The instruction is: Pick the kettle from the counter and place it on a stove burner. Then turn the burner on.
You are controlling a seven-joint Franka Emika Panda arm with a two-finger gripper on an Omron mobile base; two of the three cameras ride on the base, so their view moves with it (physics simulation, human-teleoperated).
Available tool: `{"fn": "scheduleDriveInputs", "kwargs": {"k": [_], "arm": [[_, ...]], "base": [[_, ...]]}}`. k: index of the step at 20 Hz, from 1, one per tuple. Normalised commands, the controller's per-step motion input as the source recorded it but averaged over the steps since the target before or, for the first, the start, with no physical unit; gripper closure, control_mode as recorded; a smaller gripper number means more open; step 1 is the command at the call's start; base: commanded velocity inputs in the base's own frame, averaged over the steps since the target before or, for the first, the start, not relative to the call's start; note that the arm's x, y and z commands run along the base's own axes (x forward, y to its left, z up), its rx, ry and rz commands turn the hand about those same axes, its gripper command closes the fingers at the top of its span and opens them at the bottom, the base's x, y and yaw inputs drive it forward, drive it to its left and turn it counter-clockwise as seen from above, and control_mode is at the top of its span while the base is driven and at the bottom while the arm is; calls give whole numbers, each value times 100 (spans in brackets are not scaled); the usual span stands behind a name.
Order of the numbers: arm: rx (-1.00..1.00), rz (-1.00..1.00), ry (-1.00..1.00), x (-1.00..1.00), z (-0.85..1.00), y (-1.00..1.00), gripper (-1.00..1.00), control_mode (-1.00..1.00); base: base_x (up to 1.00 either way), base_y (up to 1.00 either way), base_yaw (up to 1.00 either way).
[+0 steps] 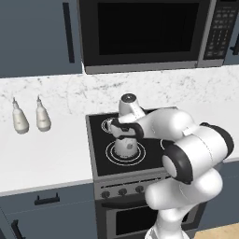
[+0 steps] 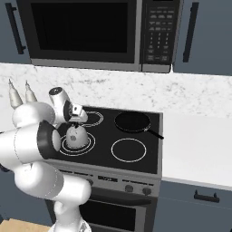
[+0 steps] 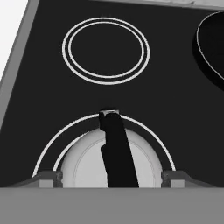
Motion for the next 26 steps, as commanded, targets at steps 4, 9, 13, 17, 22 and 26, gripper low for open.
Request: {"fn": "scheduleDriveInputs", "kwargs": {"k": [4, 9, 13, 17, 22, 26], "arm": [[0, 0, -19, -13, 33, 6, -100, -100], [-7, 3, -28, -82, 17, 51, -100, -100], [-12, 4, -38, -100, -4, 91, -100, -100], [-13, 3, -40, -100, -14, 96, -100, -100], [-8, 5, -30, -100, -74, 100, -100, -100], [6, 2, -36, -100, -100, 72, -100, -100]], "base": [[0, 0, 0], [0, 0, 0], [0, 0, 0], [0, 0, 0], [0, 0, 0], [0, 0, 0]]}}
